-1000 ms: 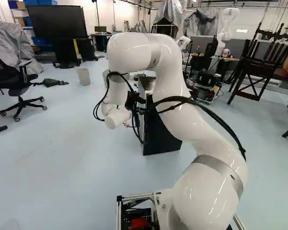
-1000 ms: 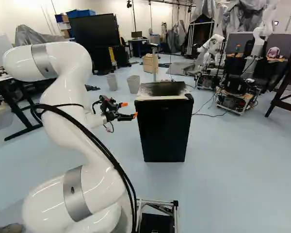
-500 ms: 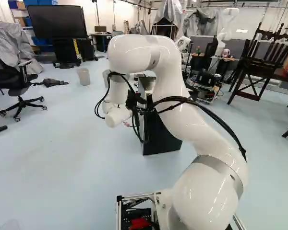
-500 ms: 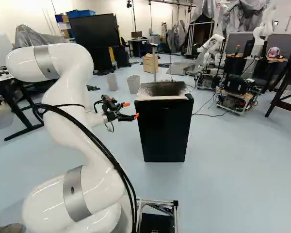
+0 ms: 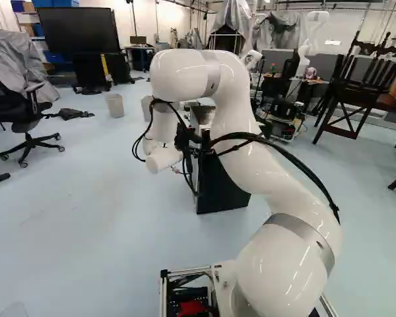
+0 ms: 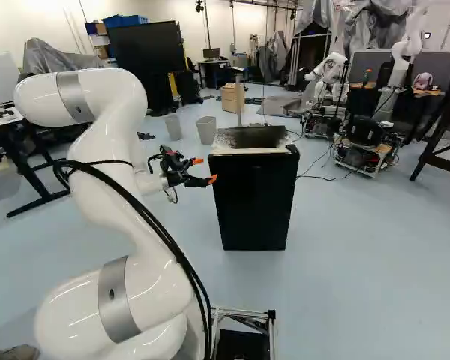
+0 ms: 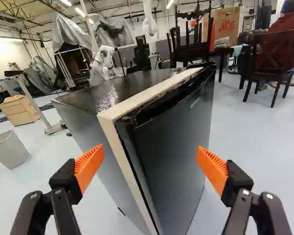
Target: Grab a drink from the fridge
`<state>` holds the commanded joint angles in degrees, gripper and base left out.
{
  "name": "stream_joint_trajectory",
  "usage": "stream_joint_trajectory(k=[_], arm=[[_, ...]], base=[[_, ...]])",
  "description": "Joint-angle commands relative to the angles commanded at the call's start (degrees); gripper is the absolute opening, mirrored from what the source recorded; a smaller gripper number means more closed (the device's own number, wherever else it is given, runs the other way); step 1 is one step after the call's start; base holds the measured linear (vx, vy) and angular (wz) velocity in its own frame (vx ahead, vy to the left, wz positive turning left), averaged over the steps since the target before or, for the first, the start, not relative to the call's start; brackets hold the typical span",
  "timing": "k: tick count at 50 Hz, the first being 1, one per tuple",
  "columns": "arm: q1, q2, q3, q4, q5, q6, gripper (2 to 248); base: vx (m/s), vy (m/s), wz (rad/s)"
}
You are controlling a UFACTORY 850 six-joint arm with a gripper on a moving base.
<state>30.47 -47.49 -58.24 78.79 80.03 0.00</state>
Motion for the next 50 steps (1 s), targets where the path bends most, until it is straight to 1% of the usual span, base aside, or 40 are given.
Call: stream_joint_trajectory(k=[30,38,43,50], arm=[[-1.71,-0.48,-0.95,0.0,0.0,0.0,247],[-1.85,-0.48,-0.96,0.0,0.0,0.0,247],[-1.88,-0.48,-0.96,0.0,0.0,-1.4,247],[-1.88,-0.48,-0.96,0.0,0.0,-5.0,247]], base=[[0.0,0.0,0.0],[0.0,0.0,0.0],[0.0,0.0,0.0],[0.0,0.0,0.0]])
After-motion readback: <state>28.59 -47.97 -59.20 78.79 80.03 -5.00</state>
